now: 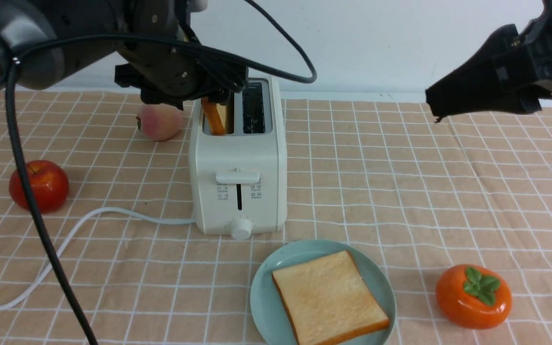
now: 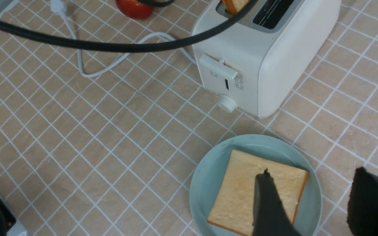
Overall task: Take toasted bread from bread machine on light coffee tablecloth place on plate.
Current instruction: 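Reach for a toast slice standing in the toaster with the left gripper, then place the slice of bread on the plate with the left gripper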
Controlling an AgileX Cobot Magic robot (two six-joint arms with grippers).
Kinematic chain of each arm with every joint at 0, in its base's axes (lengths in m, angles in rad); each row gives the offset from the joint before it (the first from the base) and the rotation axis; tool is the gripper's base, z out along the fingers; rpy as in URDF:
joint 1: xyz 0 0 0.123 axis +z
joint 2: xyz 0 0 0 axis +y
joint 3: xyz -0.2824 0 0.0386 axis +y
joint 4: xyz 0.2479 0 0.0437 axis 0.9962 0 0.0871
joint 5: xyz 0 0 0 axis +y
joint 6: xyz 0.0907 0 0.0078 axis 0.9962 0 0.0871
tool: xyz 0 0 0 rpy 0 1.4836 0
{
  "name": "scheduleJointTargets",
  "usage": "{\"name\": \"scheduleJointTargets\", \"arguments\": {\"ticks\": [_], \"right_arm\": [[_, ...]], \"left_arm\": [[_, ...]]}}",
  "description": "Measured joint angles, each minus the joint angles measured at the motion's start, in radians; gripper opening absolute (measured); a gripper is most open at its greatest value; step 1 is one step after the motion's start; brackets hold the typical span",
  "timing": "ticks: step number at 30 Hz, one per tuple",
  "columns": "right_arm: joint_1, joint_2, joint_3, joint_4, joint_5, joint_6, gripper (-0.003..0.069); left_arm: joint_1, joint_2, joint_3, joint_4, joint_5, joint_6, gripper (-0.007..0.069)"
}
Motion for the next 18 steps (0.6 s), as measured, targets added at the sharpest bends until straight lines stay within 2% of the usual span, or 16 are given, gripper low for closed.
{"name": "scheduleJointTargets", "arguments": {"ticks": [2,4,5,7,9,14,18], "right_arm": [[0.0,0.0,0.0,0.0,0.007,0.0,0.0339],[0.0,0.0,0.0,0.001,0.013,0.0,0.0339],[0.0,0.0,0.0,0.001,0.013,0.0,0.0339],[0.0,0.0,0.0,0.012,0.014,-0.003,0.0339],[0.0,0.0,0.0,0.036,0.016,-0.01,0.0339],[0.0,0.0,0.0,0.066,0.018,-0.015,0.0337],[0.0,0.0,0.0,0.073,0.012,-0.015,0.0337]], "left_arm": [[0.0,0.003,-0.001,0.001,-0.008,-0.003,0.0408],[0.0,0.003,-0.003,-0.001,-0.016,-0.004,0.0293],[0.0,0.002,-0.003,-0.001,-0.017,-0.004,0.0282],[0.0,-0.007,-0.005,-0.001,-0.021,-0.004,0.0119],[0.0,-0.025,-0.005,0.006,-0.015,-0.004,0.0048],[0.0,-0.151,-0.005,0.041,0.026,0.003,0.0049],[0.0,-0.336,-0.005,0.042,0.094,0.052,0.0049]]}}
